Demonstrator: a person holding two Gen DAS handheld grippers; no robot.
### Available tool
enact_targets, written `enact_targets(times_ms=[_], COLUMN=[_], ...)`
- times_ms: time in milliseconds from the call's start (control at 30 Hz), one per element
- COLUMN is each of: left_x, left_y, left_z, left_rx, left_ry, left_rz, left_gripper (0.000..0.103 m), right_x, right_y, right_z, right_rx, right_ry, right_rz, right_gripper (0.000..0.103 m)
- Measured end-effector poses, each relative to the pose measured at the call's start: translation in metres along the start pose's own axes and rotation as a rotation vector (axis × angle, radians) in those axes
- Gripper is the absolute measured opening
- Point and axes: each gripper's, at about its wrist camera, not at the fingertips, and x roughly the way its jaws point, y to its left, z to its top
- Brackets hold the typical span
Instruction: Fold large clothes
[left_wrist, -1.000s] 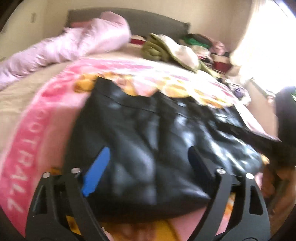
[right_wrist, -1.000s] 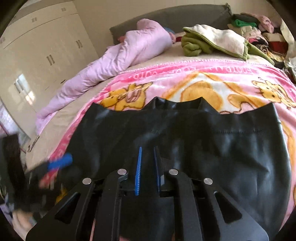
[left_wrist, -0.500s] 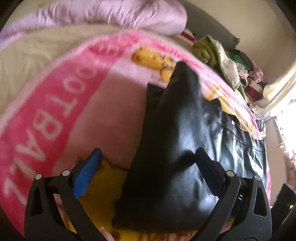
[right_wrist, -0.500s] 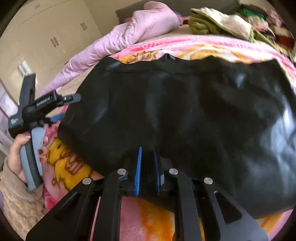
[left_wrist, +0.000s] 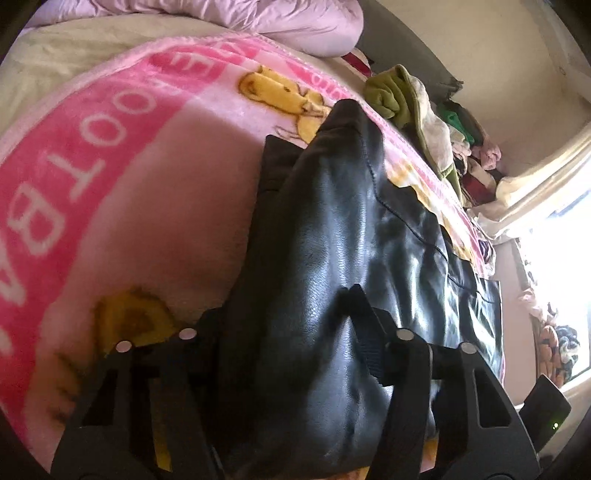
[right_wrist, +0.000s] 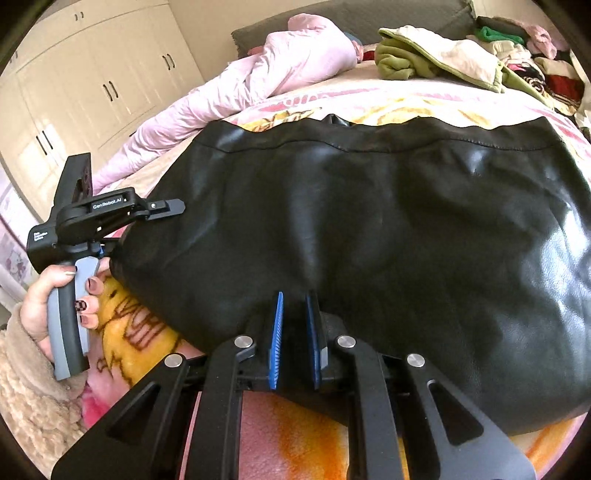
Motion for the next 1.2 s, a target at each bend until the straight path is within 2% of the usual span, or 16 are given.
enact_targets(times_ms=[167,233,267,300,333,400,500,533,600,733,800,967,1033,1067,1100,1200], left_x=[-0.020,-0.034,-0.040,-0.046,-0.050,-0.056,-0.060,-0.059,-0.060,-0.061,-0.060,-0.059,-0.057,-0.058,-0.058,-0.061], left_y=[-0.016,-0.031,-0.040,-0.048,-0.054,-0.066,-0.088,-0.092,-0.097,-0.102,-0.102,-0.097,-0.097,-0.097,-0.098,-0.108], left_z=[-0.001,-0.001,-0.002,-0.002,-0.002,-0.003,-0.005,-0.004,-0.004,-0.002,-0.001,0.006,0.008,0.008,0.008,0.008], left_rx=[0.037,0.082,0.110,0.136,0.153,0.181,0.243,0.252,0.266,0.284,0.284,0.267,0.267,0.267,0.269,0.288], left_ry=[-0.060,-0.099,-0.115,-0.130,-0.137,-0.148,-0.153,-0.151,-0.149,-0.125,-0.111,-0.081,-0.082,-0.084,-0.083,-0.084], left_rz=[-0.050,-0.074,-0.084,-0.093,-0.102,-0.114,-0.102,-0.099,-0.093,-0.091,-0.095,-0.117,-0.115,-0.117,-0.121,-0.136], left_gripper=[0.026,0.023,0.023,0.023,0.023,0.023,0.023,0.023,0.023,0.023,0.023,0.023,0.023,0.023,0.023,0.024], right_x=[-0.003,-0.022,-0.037,-0.046,-0.054,-0.063,-0.060,-0.056,-0.045,-0.019,-0.003,0.016,0.016,0.015,0.015,0.006], right_y=[0.002,0.012,0.024,0.034,0.045,0.071,0.111,0.122,0.142,0.160,0.164,0.168,0.166,0.166,0.165,0.160], right_z=[0.000,-0.002,-0.005,-0.009,-0.013,-0.025,-0.044,-0.048,-0.055,-0.057,-0.055,-0.048,-0.044,-0.043,-0.042,-0.044], right_rx=[-0.007,-0.043,-0.106,-0.153,-0.198,-0.311,-0.510,-0.557,-0.633,-0.678,-0.684,-0.710,-0.717,-0.718,-0.716,-0.728], right_ry=[-0.009,-0.093,-0.163,-0.201,-0.231,-0.271,-0.329,-0.342,-0.354,-0.368,-0.341,-0.360,-0.380,-0.389,-0.394,-0.425], right_rz=[-0.005,-0.042,-0.075,-0.083,-0.080,-0.086,-0.215,-0.238,-0.272,-0.365,-0.404,-0.463,-0.484,-0.480,-0.475,-0.461], right_gripper=[0.012,0.015,0.017,0.027,0.047,0.075,0.075,0.081,0.085,0.085,0.085,0.084,0.070,0.070,0.064,0.035])
